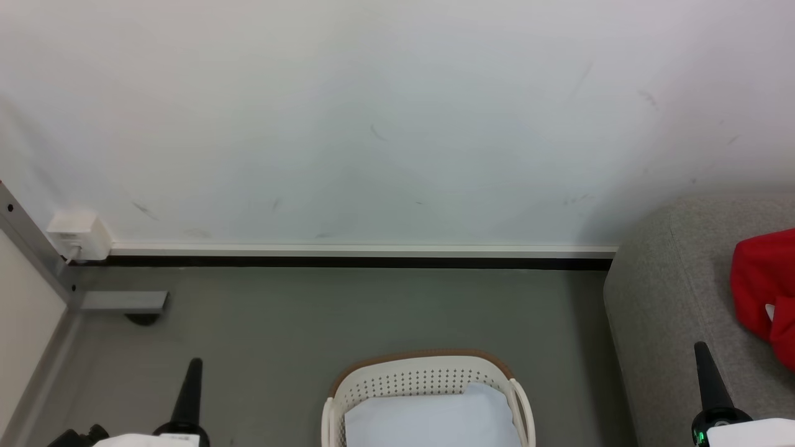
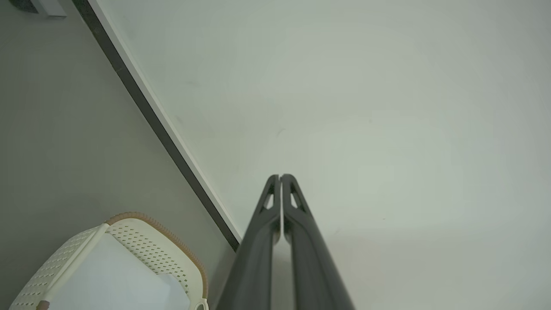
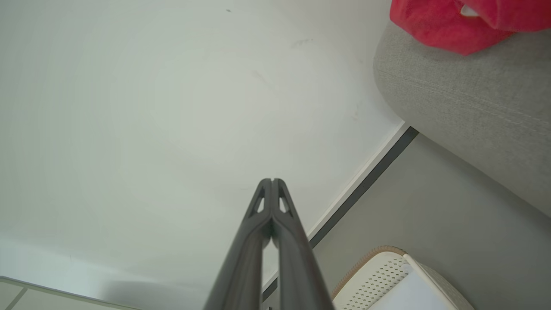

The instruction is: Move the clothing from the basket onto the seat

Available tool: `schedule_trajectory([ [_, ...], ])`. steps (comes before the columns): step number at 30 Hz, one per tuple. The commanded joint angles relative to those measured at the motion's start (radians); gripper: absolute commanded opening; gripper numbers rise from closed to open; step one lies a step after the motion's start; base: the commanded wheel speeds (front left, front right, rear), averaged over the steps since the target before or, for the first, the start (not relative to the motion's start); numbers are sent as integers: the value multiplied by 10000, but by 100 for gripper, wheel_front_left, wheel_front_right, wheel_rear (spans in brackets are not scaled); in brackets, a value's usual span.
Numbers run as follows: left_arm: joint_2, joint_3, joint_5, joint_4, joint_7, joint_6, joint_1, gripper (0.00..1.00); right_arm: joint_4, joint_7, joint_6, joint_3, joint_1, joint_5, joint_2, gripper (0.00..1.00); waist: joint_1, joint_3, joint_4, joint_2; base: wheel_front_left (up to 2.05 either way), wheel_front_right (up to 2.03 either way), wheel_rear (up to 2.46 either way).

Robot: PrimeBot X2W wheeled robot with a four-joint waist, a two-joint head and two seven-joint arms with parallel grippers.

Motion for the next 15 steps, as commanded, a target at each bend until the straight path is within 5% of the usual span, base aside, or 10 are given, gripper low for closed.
schedule_trajectory([
  [1, 72, 63, -346, -91, 99, -58, -180, 0, -35, 84, -15, -82, -233, 301, -30, 0, 0, 6, 6, -1, 0, 0, 0],
  [15, 74, 108, -1550, -109, 424, -105, -322, 0, -12, 412, -17, -289, -306, 1427, 17, 0, 0, 46, 44, -1, 0, 0, 0],
])
